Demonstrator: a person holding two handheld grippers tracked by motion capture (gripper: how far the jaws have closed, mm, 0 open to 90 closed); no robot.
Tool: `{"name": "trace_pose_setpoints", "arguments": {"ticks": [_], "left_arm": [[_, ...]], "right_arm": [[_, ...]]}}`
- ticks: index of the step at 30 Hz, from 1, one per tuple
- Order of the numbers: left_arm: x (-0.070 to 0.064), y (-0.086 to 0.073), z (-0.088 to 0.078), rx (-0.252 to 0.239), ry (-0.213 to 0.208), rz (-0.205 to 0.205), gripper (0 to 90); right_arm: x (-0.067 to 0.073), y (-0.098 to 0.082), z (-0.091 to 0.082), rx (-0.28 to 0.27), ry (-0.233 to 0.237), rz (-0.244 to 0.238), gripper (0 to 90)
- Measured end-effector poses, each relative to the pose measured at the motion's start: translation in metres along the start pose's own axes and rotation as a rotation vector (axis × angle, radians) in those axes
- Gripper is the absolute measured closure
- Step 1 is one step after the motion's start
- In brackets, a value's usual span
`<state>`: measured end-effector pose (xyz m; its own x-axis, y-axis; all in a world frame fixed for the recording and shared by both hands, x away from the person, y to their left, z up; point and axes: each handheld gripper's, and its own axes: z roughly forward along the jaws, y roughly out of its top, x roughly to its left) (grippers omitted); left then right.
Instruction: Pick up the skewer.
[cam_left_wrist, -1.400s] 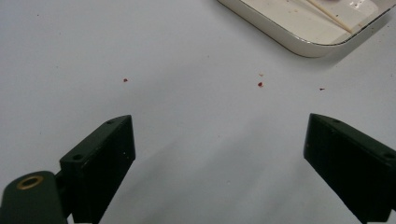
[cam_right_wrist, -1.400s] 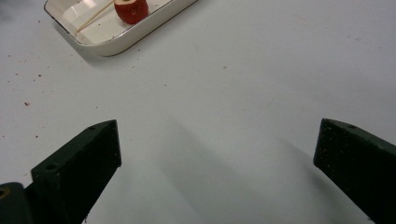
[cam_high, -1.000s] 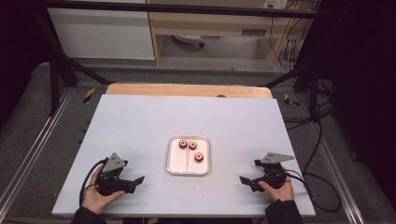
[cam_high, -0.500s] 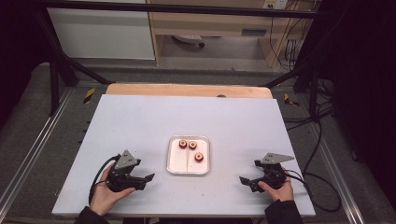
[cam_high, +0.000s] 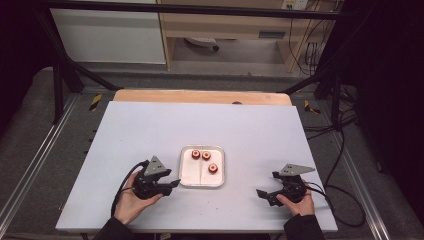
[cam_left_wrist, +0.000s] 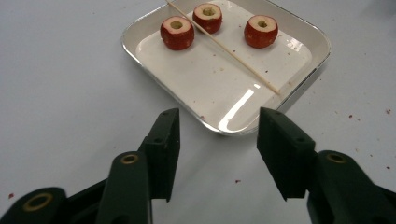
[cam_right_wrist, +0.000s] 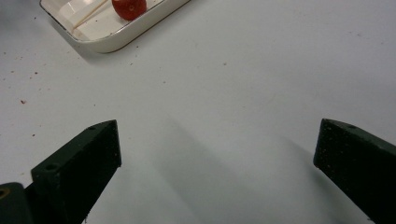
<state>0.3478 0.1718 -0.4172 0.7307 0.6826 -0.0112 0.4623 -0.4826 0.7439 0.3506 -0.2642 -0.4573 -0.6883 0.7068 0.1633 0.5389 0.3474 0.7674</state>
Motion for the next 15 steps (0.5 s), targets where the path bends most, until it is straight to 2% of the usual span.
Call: {"name": "trace_pose_setpoints", "arguments": {"ticks": [2,4,9,11,15], "left_arm": [[-0.003,0.005,0.005,0.004,-0.004,0.002,52.6],[-0.008,0.013,0.011,0.002,-0.011,0.003,58.9],[-0.015,0.022,0.02,0.009,-0.024,0.005,67.5],[-0.018,0.027,0.025,0.019,-0.032,0.006,69.3],[-0.024,0.035,0.037,0.042,-0.043,0.008,78.3]], "right_arm": [[0.0,0.0,0.0,0.0,-0.001,0.0,1.2],[0.0,0.0,0.0,0.001,0.001,0.0,1.3],[0.0,0.0,0.0,0.001,-0.001,-0.001,1.3],[0.0,0.0,0.0,0.001,-0.001,0.0,1.3],[0.0,0.0,0.001,0.003,0.0,-0.001,1.3]]}}
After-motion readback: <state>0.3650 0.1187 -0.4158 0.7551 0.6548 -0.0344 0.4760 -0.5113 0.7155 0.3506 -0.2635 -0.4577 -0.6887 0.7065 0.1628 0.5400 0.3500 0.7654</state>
